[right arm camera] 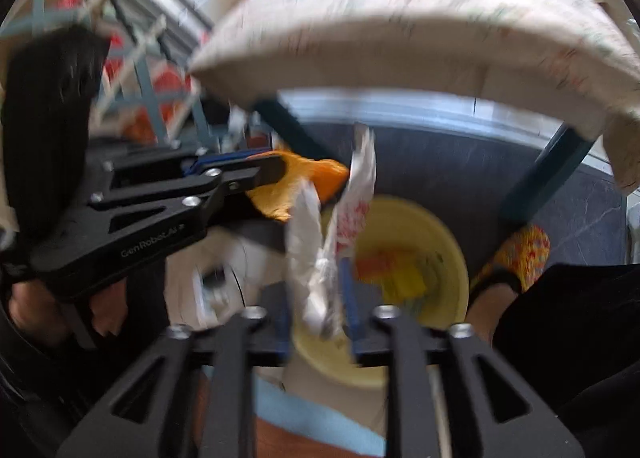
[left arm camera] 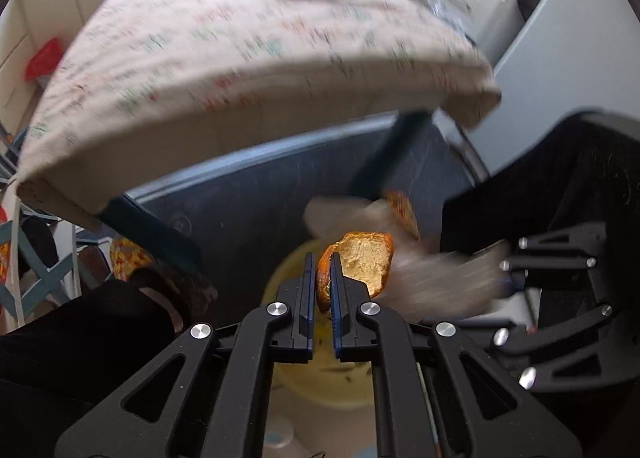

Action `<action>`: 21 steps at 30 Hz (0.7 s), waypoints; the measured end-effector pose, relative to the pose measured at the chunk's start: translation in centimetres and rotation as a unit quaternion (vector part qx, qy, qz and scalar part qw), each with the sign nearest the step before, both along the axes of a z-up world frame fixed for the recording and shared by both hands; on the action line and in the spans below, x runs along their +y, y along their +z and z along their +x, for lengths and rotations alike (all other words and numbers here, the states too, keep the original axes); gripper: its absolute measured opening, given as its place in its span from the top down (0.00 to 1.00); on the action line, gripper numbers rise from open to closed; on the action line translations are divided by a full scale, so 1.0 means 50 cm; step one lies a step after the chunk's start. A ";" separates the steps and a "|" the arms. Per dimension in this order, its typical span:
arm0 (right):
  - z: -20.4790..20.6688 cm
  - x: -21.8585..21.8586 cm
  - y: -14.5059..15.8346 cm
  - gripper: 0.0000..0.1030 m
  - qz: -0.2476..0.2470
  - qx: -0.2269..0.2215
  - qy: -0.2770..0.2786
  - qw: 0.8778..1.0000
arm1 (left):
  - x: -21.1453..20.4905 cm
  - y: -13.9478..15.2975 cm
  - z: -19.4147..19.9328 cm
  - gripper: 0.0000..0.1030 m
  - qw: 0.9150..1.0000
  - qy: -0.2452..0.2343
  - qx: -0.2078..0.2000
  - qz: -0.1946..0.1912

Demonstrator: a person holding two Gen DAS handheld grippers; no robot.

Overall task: Collect trash
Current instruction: 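Open both grippers over the basin to drop the bag and peel piece, then move both open grippers back over the table toward the last peel and tissue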

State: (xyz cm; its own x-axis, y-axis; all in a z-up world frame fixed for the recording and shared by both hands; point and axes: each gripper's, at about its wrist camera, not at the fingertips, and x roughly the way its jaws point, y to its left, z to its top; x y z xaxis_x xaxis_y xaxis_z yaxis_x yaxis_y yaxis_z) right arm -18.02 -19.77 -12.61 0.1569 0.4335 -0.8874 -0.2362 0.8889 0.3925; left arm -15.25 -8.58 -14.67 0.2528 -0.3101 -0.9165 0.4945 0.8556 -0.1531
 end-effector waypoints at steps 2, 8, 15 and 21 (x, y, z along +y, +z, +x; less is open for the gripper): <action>-0.007 0.017 -0.008 0.51 -0.028 0.003 0.020 0.999 | -0.010 -0.013 -0.005 0.91 1.000 -0.010 0.005 0.019; -0.011 -0.011 -0.006 0.43 -0.014 -0.005 -0.013 1.000 | 0.008 -0.010 0.012 0.53 0.999 0.028 0.000 0.016; -0.006 -0.036 0.011 0.40 0.018 -0.037 -0.056 0.998 | 0.035 0.007 0.037 0.33 0.997 0.081 -0.015 -0.008; 0.004 -0.044 0.013 0.35 0.028 -0.035 -0.076 0.996 | 0.049 0.013 0.044 0.29 0.994 0.107 -0.023 -0.015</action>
